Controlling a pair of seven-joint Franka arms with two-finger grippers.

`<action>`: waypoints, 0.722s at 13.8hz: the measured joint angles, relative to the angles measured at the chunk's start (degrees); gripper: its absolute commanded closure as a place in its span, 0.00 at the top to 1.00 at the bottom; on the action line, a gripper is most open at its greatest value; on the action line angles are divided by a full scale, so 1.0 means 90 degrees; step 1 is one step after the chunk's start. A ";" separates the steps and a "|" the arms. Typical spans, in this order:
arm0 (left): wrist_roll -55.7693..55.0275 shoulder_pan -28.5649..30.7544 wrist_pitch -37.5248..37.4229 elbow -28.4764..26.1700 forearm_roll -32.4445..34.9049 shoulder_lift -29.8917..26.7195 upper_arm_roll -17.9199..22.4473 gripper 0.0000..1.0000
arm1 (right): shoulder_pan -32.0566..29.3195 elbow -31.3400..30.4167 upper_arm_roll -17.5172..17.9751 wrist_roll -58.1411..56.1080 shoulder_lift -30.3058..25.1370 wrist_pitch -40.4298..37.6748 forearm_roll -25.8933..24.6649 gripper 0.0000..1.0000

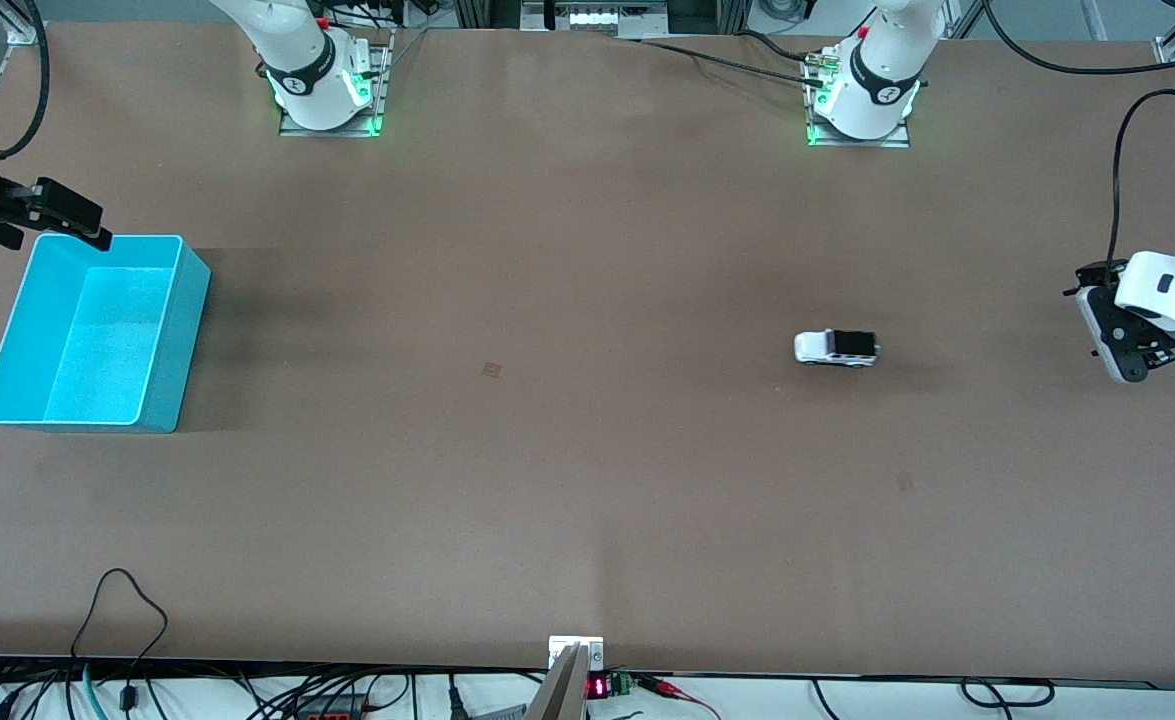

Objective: Wind and store white jeep toy
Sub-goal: 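Release the jeep with the left gripper and raise it away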

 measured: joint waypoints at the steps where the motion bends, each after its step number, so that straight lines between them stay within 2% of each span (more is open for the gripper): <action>1: -0.0422 -0.0004 -0.0343 0.0235 0.0000 -0.0003 -0.0189 1.00 | 0.0000 0.0000 0.0000 0.0000 0.0000 0.0000 0.0000 1.00; 5: -0.2557 -0.0024 -0.1527 0.1003 0.0000 -0.0013 -0.1019 1.00 | 0.0000 0.0000 0.0000 0.0000 0.0000 0.0000 0.0000 1.00; 8: -0.4228 -0.0047 -0.1980 0.1509 0.0000 -0.0021 -0.1641 1.00 | 0.0000 0.0000 0.0000 0.0000 0.0000 0.0000 0.0000 1.00; 10: -0.5099 -0.0134 -0.2131 0.1769 0.0000 -0.0102 -0.1794 1.00 | 0.0000 0.0000 0.0000 0.0000 0.0000 0.0000 0.0000 1.00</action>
